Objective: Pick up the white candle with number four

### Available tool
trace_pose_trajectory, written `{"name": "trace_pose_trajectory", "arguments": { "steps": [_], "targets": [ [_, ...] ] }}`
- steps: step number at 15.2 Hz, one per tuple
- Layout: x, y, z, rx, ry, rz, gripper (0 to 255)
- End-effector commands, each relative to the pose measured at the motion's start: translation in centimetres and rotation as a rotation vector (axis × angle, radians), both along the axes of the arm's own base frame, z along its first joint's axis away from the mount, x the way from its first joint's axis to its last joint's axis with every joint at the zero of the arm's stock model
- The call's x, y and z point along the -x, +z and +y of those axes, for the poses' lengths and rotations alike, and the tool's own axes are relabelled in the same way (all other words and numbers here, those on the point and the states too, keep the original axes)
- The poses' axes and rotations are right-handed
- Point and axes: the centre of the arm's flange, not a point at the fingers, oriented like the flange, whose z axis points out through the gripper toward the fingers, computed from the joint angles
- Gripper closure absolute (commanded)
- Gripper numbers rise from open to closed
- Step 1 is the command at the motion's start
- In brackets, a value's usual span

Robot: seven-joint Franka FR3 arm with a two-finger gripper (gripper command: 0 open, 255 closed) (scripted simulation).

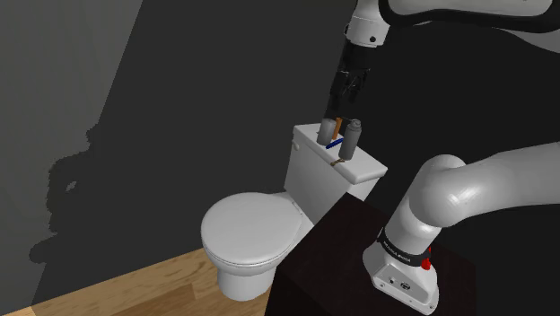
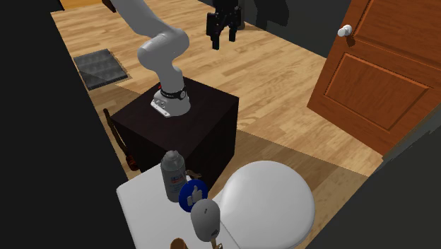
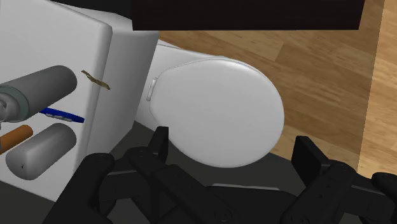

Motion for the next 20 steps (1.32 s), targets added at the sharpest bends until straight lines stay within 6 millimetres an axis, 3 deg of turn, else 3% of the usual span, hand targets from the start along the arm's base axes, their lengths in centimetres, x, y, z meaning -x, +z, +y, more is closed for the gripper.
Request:
{"name": "trace_pose_trajectory", "arguments": {
  "steps": [1, 20],
  "targets": [
    [0.0, 0.0, 0.0, 0.0, 0.0, 0.0, 0],
    [-13.1, -8.5, -21.9, -0.1, -0.074, 0.078, 0]
  ]
}}
